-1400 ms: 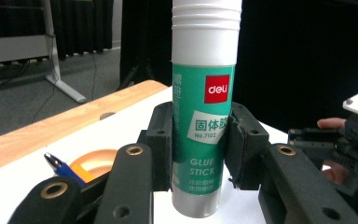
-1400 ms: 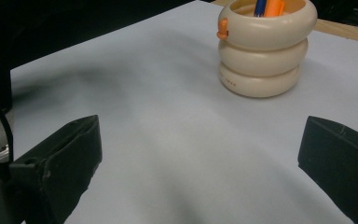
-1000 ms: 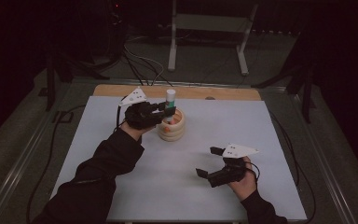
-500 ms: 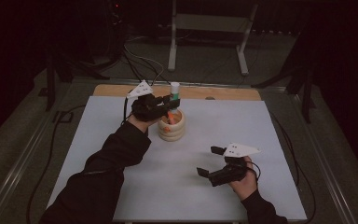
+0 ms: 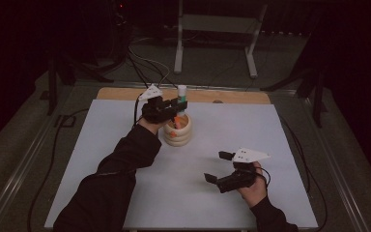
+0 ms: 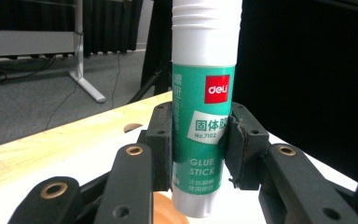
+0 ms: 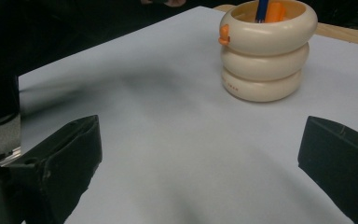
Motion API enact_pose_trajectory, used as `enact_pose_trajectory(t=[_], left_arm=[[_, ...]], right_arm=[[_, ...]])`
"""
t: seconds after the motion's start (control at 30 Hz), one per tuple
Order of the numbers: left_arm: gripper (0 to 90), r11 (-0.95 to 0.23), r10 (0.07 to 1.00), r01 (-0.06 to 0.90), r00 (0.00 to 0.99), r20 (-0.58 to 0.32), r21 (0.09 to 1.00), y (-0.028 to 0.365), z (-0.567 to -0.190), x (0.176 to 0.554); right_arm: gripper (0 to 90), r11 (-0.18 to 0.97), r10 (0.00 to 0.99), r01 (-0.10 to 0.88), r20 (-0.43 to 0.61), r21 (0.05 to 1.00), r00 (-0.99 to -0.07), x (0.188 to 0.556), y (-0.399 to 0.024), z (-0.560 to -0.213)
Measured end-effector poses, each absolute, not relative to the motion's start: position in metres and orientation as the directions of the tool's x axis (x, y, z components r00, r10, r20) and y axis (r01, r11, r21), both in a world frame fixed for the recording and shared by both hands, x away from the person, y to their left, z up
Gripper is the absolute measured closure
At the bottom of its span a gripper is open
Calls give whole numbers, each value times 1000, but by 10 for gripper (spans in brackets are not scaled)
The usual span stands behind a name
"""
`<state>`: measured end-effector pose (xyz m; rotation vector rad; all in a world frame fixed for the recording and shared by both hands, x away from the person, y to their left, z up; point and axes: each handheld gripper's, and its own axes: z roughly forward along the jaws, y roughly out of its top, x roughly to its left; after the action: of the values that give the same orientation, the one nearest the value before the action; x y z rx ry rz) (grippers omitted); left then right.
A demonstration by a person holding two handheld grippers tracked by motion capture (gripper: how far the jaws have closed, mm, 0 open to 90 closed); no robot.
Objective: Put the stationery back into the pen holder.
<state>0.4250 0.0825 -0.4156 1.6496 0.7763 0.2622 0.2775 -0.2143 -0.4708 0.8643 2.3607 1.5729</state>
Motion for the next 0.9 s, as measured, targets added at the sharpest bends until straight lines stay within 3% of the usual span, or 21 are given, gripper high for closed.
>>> enact_pose_trajectory(t=[0.9], left_arm=[[665, -24, 650, 416, 697, -302, 909, 79, -459, 433]], right_arm=[[0, 265, 547, 368, 175, 891, -818, 277, -215, -471]])
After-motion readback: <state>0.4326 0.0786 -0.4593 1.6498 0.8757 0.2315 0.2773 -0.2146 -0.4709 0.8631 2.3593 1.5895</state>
